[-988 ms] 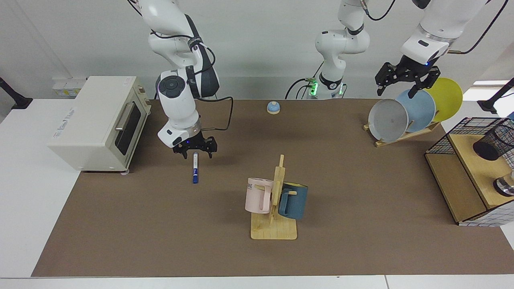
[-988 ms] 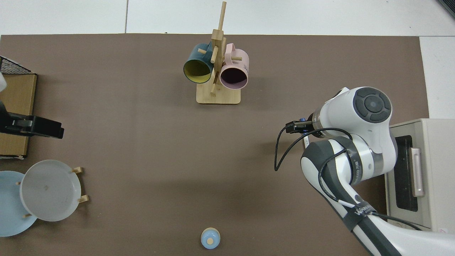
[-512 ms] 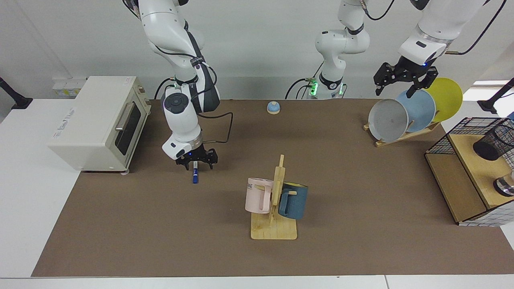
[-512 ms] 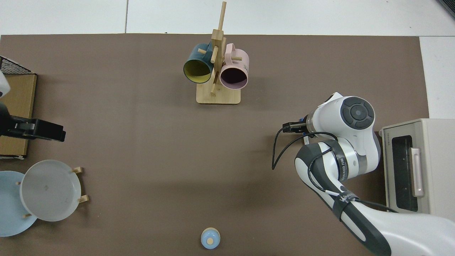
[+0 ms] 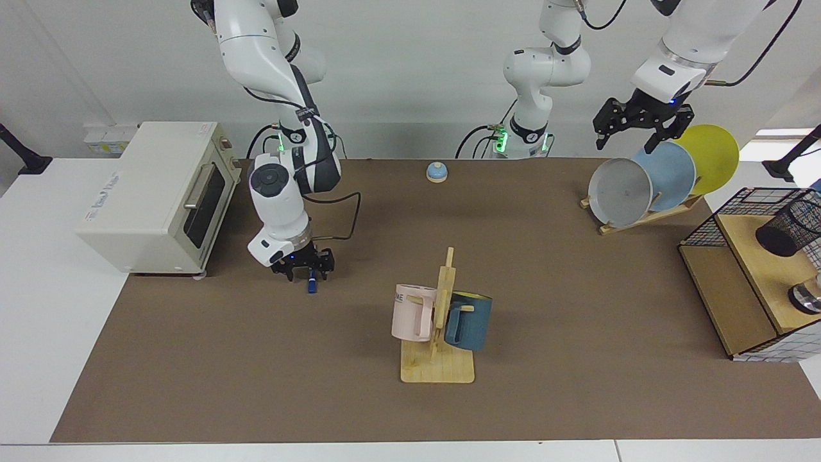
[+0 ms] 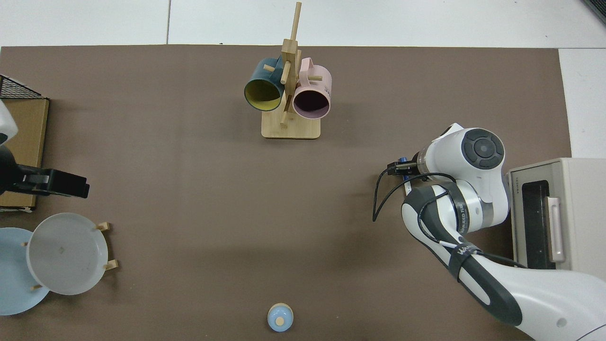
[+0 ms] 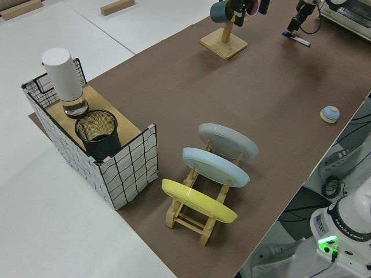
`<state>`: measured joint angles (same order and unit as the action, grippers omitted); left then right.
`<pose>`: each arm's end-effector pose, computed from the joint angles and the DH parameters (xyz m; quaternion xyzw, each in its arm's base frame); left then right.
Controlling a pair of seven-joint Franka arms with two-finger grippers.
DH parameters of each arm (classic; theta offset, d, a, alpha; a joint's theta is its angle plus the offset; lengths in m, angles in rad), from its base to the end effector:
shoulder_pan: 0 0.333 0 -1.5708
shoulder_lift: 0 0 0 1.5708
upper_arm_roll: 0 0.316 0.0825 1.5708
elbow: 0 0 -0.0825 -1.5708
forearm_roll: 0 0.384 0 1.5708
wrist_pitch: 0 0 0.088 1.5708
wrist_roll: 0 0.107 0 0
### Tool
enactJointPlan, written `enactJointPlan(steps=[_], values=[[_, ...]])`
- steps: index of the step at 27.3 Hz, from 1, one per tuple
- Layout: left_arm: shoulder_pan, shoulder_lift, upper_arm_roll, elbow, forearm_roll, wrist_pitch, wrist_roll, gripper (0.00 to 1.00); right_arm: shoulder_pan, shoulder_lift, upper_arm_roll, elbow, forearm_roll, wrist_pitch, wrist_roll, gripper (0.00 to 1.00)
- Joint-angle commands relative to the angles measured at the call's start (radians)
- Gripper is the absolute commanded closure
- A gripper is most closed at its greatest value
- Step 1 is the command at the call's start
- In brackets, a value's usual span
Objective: Put markers into pen holder
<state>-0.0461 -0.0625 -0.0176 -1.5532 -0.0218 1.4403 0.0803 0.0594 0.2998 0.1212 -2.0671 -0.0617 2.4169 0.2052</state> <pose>0.5200 -0.0361 0.6552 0.9970 -0.0730 -0.0251 0.0105 0.5838 0.1045 0.2926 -0.9996 -0.0071 -0.0265 0.0019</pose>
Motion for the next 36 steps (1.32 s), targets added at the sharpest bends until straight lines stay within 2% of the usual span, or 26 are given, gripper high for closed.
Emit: enactJointPlan(steps=[1,5,13,21,25,31,36], values=[[0.003,-0.037,-0.001,-0.045,-0.012,0.025,0.006,0.0,-0.007,0.001,0.011,-0.005,-0.016,0.027,-0.012,0.37],[0.003,-0.037,-0.001,-0.045,-0.012,0.026,0.006,0.0,0.005,0.009,0.011,-0.005,-0.015,0.025,-0.01,0.54],[0.003,-0.037,-0.001,-0.045,-0.012,0.025,0.006,0.0,0.005,0.009,0.011,-0.004,-0.016,0.022,-0.012,0.99],[0.005,-0.036,0.001,-0.041,-0.012,0.016,-0.004,0.0,0.005,0.004,0.011,0.004,-0.013,0.011,-0.007,1.0],[0.003,-0.036,-0.001,-0.037,-0.012,0.008,-0.01,0.0,-0.004,-0.037,0.011,0.008,-0.01,-0.016,0.008,1.0],[0.0,-0.033,-0.008,-0.031,-0.01,0.009,-0.01,0.0,0.004,-0.148,0.012,0.015,0.005,-0.134,0.007,1.0],[-0.014,-0.033,-0.016,-0.031,-0.01,0.012,-0.011,0.0,0.005,-0.234,0.012,0.07,0.014,-0.301,0.003,1.0]])
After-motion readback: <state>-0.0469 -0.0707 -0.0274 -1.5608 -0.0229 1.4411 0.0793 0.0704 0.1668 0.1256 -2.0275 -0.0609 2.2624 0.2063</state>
